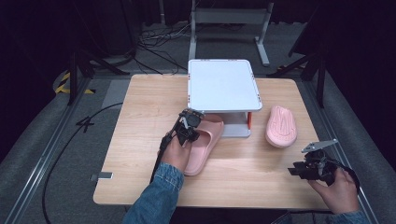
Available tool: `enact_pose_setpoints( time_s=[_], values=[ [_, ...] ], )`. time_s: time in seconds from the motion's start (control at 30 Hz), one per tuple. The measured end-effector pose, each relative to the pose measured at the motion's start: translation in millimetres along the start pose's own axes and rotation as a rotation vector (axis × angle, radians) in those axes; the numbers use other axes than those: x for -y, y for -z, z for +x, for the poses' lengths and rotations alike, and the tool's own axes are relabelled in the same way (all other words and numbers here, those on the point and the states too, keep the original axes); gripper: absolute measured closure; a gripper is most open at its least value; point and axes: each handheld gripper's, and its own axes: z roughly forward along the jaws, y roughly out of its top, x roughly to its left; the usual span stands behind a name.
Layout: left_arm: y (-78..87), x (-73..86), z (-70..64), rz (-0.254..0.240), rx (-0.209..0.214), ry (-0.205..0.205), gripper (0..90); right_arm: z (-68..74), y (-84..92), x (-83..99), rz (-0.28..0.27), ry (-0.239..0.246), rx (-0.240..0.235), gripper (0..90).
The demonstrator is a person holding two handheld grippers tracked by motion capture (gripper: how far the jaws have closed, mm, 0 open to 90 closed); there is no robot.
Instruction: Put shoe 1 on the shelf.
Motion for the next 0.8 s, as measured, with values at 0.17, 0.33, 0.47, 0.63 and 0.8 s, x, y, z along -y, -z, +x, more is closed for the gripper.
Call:
enact_pose_setpoints(
  time_s=[0.17,0.33,0.47,0.63,0.8],
  values=[
    [-1.4,3.1,5.9,0.000,0.026,0.022,69.0,-0.2,-0.6,-0.4,0.002,0.001,-0.001,62.9],
    [7.0,5.4,10.2,0.000,0.104,0.025,51.4,0.9,-2.4,-1.7,0.007,0.009,-0.003,62.8],
    [22.3,16.4,13.4,0.003,0.102,-0.004,49.8,0.9,-1.9,-3.4,0.003,0.014,-0.004,62.6],
    [25.3,35.6,32.4,0.050,0.102,0.001,57.3,3.0,-2.5,-7.3,0.003,0.032,-0.005,62.2],
    [-0.2,47.5,40.7,0.173,0.066,0.009,65.9,7.6,-3.5,-12.8,-0.001,0.054,-0.004,62.3]
  ],
)
